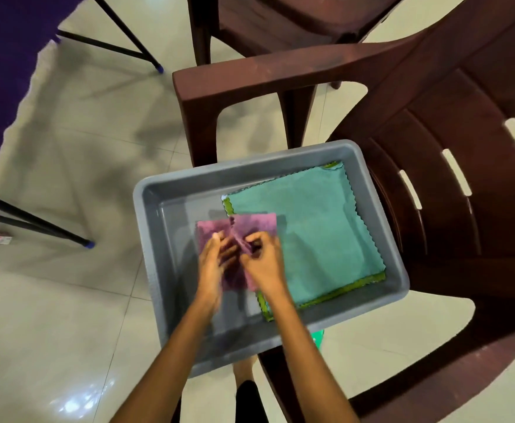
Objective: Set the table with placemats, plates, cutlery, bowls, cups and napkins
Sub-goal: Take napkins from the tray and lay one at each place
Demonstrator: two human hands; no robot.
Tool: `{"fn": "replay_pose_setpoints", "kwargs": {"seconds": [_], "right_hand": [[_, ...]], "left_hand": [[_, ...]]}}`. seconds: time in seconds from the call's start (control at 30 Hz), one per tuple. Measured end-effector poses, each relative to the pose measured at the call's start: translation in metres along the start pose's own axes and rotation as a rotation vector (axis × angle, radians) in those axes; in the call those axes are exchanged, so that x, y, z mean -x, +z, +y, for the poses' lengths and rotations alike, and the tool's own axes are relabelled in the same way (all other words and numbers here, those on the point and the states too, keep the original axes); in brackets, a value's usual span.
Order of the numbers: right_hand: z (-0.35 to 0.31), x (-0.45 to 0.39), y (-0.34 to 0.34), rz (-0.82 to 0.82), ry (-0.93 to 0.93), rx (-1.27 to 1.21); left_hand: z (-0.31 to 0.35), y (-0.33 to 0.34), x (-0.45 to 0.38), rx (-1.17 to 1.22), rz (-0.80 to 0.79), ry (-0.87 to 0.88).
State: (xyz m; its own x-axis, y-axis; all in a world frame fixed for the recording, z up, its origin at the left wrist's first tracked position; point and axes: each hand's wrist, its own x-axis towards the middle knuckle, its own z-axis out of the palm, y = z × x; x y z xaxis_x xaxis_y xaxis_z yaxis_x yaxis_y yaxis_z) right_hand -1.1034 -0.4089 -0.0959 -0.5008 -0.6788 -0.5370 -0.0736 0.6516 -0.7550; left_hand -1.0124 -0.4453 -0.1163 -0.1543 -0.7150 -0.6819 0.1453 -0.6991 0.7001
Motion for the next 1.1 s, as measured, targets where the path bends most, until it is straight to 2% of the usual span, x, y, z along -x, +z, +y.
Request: {"fn": "replay_pose_setpoints", "kwargs": {"seconds": [0.13,0.23,0.33,0.43,0.57,0.7,0.83,0.9,0.97,1.03,1.1], "right_hand": [[-0.005,0.002,0.032,-0.249,0.021,0.115],[-0.007,0.003,0.034,-0.419,0.057,-0.005],[-0.001,0.006,0.023,-0.311,0.164,-0.113],[0.006,0.01,-0.003,-0.183,0.19,-0.172],[0.011,0.013,-0.032,-0.082,0.166,-0.184],[0.015,0.003,-0.03,-0.033,0.106,0.073],[0.017,-0.009,-0.017,0.018,-0.037,0.375],[0.014,-0.012,-0.009,0.079,-0.166,0.526],[0.012,-0.013,-0.001,0.15,-0.315,0.652],[0.016,-0.016,0.005,0.204,-0.427,0.736],[0.023,-0.022,0.01,0.184,-0.475,0.789]], "left_hand": [[0.01,-0.022,-0.018,-0.038,0.042,-0.064],[0.016,-0.025,-0.03,-0.178,0.059,-0.022],[0.015,-0.025,-0.038,-0.387,0.105,0.081],[0.021,-0.026,-0.036,-0.479,0.173,0.214],[0.029,-0.045,-0.038,-0.605,0.209,0.236],[0.03,-0.045,-0.031,-0.739,0.12,0.156],[0.024,-0.032,-0.013,-0.752,0.174,0.16],[0.019,-0.031,-0.006,-0.782,0.266,0.247],[0.017,-0.031,0.0,-0.942,0.351,0.399],[0.015,-0.027,0.004,-1.168,0.289,0.538],[0.008,-0.02,0.007,-1.325,0.11,0.609]]}}
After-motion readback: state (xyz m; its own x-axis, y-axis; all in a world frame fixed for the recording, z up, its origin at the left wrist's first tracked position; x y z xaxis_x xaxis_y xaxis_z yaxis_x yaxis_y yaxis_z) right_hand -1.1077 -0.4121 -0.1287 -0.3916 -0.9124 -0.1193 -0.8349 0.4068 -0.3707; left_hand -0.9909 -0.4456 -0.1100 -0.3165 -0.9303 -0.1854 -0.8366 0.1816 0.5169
